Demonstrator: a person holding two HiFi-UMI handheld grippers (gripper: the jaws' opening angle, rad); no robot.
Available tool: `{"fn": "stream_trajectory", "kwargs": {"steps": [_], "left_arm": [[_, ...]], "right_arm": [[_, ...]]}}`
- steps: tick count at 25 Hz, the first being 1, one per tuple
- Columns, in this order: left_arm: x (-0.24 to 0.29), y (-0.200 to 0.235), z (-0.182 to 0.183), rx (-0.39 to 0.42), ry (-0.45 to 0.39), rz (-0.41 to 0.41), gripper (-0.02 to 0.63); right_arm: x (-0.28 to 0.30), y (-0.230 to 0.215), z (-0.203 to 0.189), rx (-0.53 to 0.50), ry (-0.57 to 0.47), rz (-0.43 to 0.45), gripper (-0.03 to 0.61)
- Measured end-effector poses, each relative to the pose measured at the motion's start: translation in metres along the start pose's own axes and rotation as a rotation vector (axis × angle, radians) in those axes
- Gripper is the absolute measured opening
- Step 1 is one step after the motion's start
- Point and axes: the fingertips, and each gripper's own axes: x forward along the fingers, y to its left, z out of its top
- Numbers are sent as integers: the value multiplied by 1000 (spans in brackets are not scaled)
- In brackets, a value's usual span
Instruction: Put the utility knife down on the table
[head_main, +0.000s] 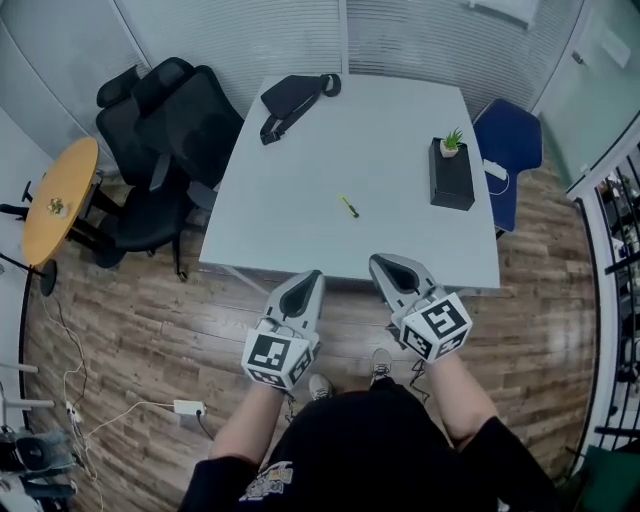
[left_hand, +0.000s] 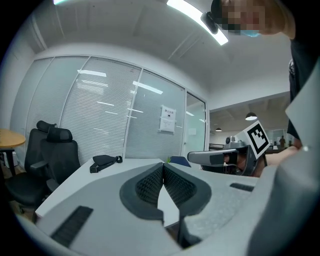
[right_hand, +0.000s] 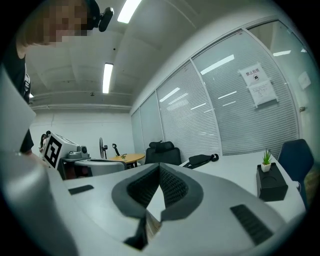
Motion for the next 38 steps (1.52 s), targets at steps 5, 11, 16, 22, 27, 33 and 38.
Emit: {"fn": "stream_trajectory", "kwargs": {"steps": [5,11,16,22,27,33,38], "left_arm": [[-16,4,-6,2,13,-67,5],[-26,1,-12,1,16,-137,5],[-34,1,-18,-23,17,-163,5],[-44,7,-24,-35,18,-169,5],[-48,9,-24,-33,18,-172,5],[-52,9,-23,-28,18,-174,5],[-52,8,-22,-31,15,-173,5]], "right_arm": [[-5,18,-6,0,-3,-69,3],[-17,29,-17,20,-3,-149,3],[-22,39,-26,27,15,-180,3],[-20,47,-27,29,13,-194,3],[-18,51,-29,36,7,-195,3],[-18,54,-28,37,2,-197,3],[-20,54,-27,35,5,-197,3]]}}
